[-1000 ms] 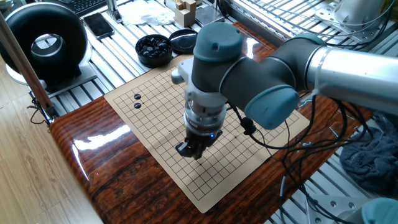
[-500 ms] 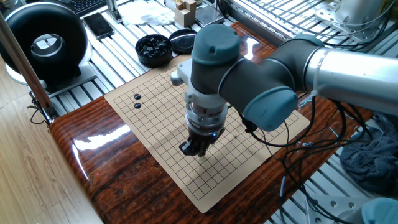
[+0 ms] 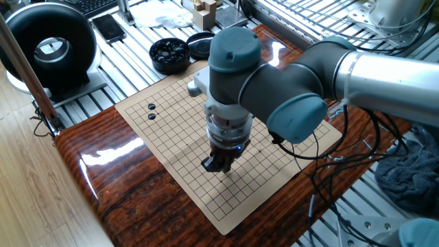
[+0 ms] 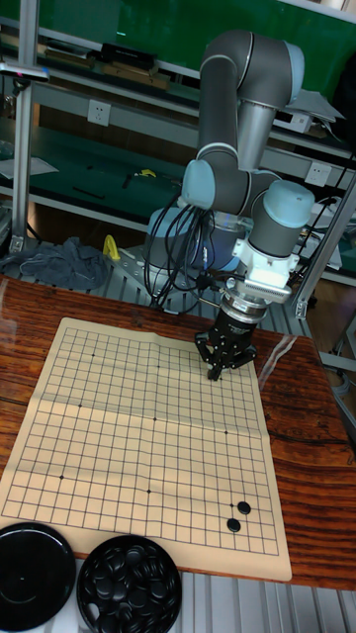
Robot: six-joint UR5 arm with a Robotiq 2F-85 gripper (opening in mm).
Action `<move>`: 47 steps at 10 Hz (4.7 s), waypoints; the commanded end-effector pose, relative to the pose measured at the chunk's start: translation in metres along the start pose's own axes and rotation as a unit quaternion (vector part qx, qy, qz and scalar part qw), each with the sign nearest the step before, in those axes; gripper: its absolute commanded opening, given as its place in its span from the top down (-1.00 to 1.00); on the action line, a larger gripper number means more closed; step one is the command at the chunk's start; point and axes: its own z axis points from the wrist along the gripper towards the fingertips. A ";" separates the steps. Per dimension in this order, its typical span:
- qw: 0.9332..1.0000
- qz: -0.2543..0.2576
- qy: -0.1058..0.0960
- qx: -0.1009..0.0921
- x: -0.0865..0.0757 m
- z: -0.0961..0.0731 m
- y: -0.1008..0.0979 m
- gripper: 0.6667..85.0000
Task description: Play the first move as black on the 3-4 point in the upper right corner of the Go board
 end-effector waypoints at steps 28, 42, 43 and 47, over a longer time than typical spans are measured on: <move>0.999 0.028 0.022 0.032 0.022 0.007 0.028 0.98; 0.994 0.067 0.009 0.080 0.012 0.005 0.027 0.98; 0.994 0.074 0.011 0.082 0.014 0.005 0.029 0.98; 0.993 0.086 0.013 0.086 0.013 0.000 0.034 0.98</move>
